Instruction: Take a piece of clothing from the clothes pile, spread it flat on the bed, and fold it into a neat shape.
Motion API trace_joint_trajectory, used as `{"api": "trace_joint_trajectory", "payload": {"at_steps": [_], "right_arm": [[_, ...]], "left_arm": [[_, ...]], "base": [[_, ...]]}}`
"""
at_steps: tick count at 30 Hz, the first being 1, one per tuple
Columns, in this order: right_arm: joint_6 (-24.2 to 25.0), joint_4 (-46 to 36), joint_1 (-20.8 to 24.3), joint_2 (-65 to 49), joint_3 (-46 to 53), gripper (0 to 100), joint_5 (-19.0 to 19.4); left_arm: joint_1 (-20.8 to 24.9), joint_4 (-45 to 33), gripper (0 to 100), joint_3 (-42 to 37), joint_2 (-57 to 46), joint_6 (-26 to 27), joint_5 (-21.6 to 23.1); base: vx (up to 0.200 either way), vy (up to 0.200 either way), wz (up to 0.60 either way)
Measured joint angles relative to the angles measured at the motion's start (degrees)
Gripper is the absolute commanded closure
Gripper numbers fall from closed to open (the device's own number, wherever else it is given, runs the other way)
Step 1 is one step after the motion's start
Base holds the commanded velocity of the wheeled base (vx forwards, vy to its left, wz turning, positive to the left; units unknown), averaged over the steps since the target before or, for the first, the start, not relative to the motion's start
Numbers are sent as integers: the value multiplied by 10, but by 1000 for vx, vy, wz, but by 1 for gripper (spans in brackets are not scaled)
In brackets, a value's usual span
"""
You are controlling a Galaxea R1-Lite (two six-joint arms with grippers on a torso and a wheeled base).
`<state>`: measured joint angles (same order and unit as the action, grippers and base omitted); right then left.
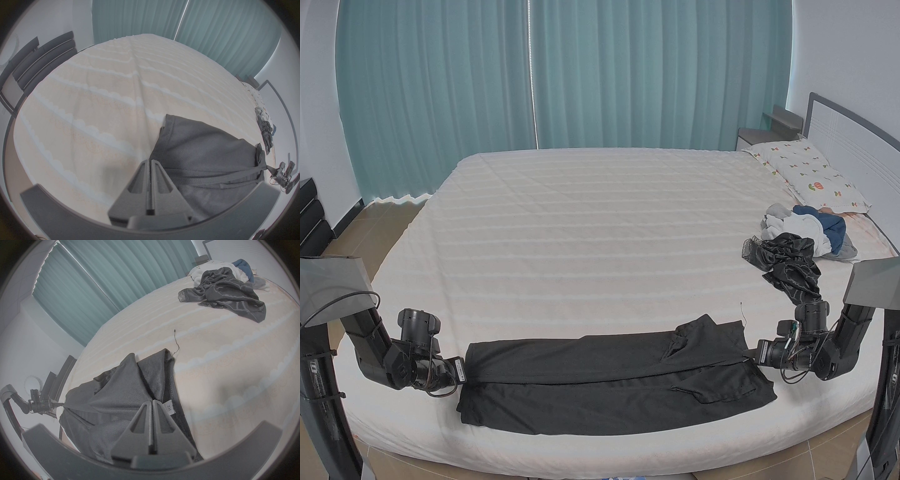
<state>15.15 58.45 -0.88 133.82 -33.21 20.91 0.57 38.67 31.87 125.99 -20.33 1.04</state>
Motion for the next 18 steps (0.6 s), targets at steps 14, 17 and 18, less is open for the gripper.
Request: {"api": "trace_joint_trajectory", "payload": {"at_steps": [14,17,18], "right_arm": [[-52,0,0,8,21,100,-1],[-62,-1,0,9,24,100,-1],[-63,-1,0,10,25,100,-1]], "left_arm": [[2,0,100,-14,2,24,-1],[3,0,100,-13,5,25,-1],[3,0,100,-12,6,25,-2]], "base": [[0,0,0],[0,0,0],[0,0,0]]}}
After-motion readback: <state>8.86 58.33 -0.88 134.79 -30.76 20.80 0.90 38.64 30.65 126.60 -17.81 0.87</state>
